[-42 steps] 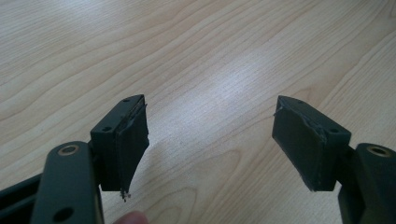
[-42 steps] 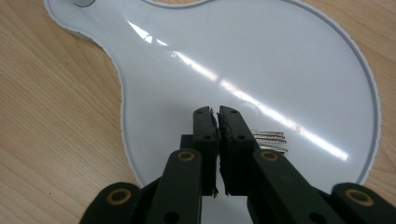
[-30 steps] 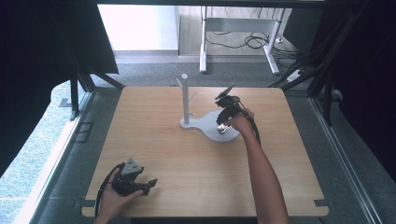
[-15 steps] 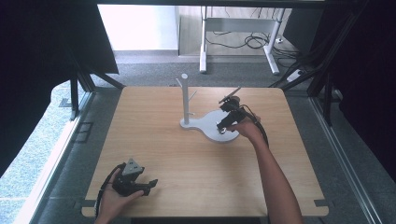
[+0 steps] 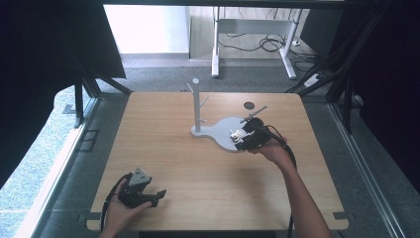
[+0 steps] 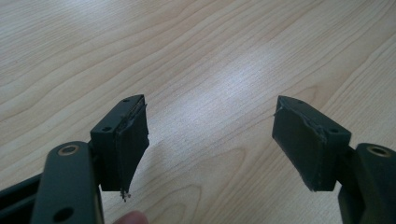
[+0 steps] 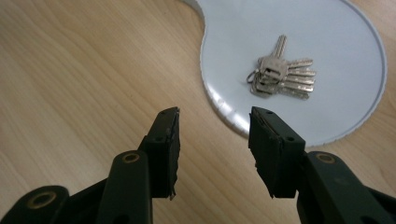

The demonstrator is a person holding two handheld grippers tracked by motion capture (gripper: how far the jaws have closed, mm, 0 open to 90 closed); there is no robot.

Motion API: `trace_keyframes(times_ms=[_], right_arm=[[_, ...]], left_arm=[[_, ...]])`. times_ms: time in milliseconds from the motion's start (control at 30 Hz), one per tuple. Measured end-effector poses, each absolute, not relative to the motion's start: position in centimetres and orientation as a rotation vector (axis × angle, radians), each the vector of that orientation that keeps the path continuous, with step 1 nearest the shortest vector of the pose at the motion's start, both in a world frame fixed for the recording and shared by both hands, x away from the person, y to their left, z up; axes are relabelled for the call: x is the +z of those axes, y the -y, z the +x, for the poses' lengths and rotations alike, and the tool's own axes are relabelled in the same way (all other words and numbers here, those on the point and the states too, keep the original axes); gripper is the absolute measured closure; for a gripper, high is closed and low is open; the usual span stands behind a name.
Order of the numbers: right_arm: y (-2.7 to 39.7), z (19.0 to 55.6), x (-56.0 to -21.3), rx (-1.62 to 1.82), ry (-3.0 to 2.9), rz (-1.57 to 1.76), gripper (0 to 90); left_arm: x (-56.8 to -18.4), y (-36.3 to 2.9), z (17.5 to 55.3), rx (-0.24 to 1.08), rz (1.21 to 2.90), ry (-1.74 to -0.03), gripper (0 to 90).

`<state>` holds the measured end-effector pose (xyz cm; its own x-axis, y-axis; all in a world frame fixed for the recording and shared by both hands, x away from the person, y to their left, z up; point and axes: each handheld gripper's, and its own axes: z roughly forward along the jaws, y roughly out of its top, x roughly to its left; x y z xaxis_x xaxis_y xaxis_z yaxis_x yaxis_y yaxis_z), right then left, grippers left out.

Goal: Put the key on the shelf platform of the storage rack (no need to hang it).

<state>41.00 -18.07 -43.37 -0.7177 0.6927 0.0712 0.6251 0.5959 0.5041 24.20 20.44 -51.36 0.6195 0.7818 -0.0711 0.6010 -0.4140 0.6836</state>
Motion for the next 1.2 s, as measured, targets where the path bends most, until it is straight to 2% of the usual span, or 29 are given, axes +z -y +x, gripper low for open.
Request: trace_keyframes(times_ms=[300,700,967,1200], right_arm=[[21.2,37.5,-44.8,0.828,-2.652,1.110,52.6],[24.9,32.9,-48.8,0.904,-2.618,1.126,51.8],[26.2,32.1,-50.8,0.867,-2.613,1.170,50.1],[26.4,32.3,-51.4,0.844,-2.541,1.202,41.2]], left_arm=[[-51.9,-20.1,24.4,0.332,2.176,-1.084,27.1],[-52.0,-20.2,24.4,0.345,2.180,-1.106,27.1],[-51.7,-19.7,24.2,0.318,2.168,-1.084,27.1],[-51.9,-19.4,24.2,0.324,2.184,-1.079,27.0]])
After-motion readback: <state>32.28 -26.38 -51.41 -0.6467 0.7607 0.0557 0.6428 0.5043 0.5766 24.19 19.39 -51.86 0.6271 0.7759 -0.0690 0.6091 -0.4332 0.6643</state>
